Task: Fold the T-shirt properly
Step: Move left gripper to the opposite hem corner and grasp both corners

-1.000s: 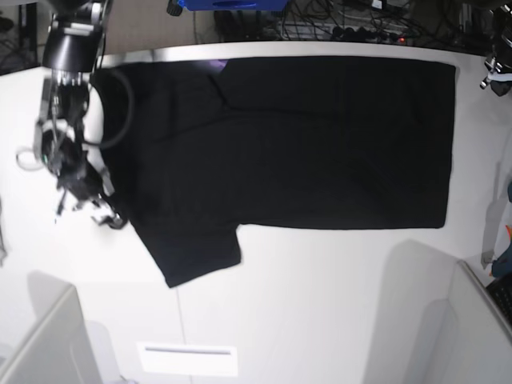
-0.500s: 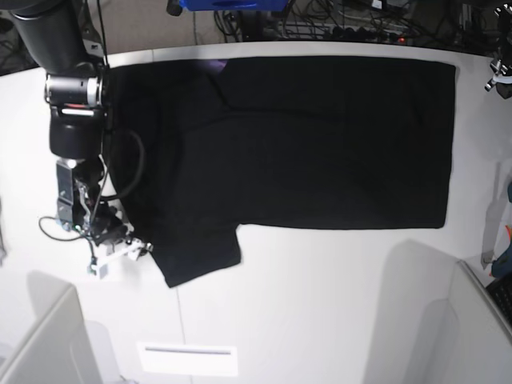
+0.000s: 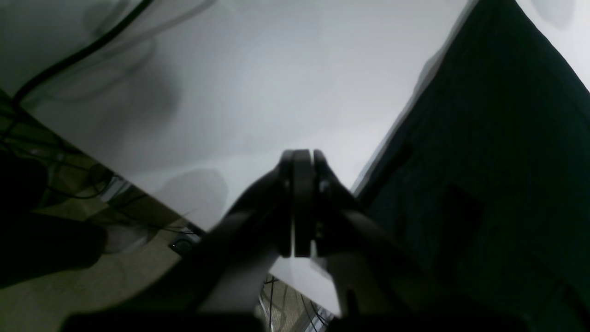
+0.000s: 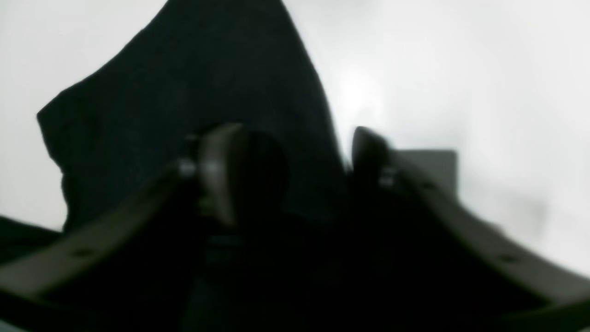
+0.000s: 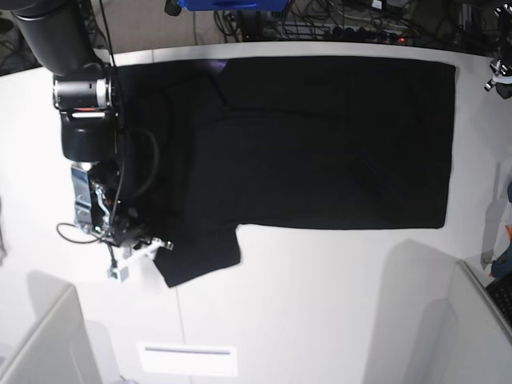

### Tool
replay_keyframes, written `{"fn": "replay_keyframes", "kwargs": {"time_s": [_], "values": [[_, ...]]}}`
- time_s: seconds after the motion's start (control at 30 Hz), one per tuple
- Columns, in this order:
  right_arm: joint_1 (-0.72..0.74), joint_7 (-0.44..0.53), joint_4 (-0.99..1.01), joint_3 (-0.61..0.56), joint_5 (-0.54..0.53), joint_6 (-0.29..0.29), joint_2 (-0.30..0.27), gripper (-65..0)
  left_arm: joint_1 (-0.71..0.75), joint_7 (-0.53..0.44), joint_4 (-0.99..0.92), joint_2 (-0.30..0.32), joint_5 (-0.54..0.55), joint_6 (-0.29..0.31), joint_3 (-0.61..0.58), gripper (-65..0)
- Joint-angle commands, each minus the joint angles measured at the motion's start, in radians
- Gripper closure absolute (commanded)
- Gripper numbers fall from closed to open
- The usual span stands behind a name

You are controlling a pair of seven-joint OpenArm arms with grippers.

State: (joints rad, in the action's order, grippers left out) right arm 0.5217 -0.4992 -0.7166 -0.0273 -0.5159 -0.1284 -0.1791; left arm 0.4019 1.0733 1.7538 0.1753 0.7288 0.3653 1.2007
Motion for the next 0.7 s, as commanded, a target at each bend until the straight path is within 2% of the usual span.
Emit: {"fn": "replay_keyframes", "kwargs": {"time_s": [0.0, 0.1, 0.2, 0.33, 0.37, 0.43, 0.5, 0.57, 0.67], "values": [[0.021, -0.003, -0.005, 0.000, -0.005, -0.001, -0.012, -21.8, 0.005, -0.015, 0.010, 0.020, 0.008, -0.004, -0.012, 0.0], [0.021, -0.003, -0.005, -0.003, -0.003, -0.001, -0.013, -9.5, 0.007, -0.015, 0.008, 0.048, 0.008, -0.007, -0.086, 0.0], [0.021, -0.002, -0.005, -0.001, -0.003, -0.001, -0.015, 0.0, -0.005, -0.018, 0.007, 0.074, 0.008, -0.009, -0.164, 0.0], [0.021, -0.002, -0.007, 0.003, -0.003, -0.001, -0.015, 0.0, -0.102, -0.015, -0.056, 0.142, 0.007, -0.027, -0.239, 0.0], [0.021, -0.002, -0.008, 0.003, -0.003, -0.001, -0.013, 0.0, -0.139, -0.015, -0.082, 0.158, 0.007, -0.058, -0.252, -7.7], [0.021, -0.002, -0.008, -0.001, -0.003, -0.001, -0.012, 0.0, -0.225, -0.018, -0.145, 0.197, 0.007, -0.119, -0.298, -28.0], [0.021, -0.002, -0.010, -0.001, -0.003, -0.001, -0.009, 0.0, -0.311, -0.021, -0.222, 0.235, 0.007, -0.160, -0.368, -42.0], [0.021, -0.002, -0.010, -0.001, -0.003, -0.001, -0.009, 0.0, -0.415, -0.023, -0.325, 0.283, 0.007, -0.183, -0.471, -47.9], [0.022, -0.005, -0.010, -0.001, -0.003, -0.001, -0.007, 0.0, -0.574, -0.049, -0.521, 0.338, 0.007, -0.187, -0.625, -47.7]]}}
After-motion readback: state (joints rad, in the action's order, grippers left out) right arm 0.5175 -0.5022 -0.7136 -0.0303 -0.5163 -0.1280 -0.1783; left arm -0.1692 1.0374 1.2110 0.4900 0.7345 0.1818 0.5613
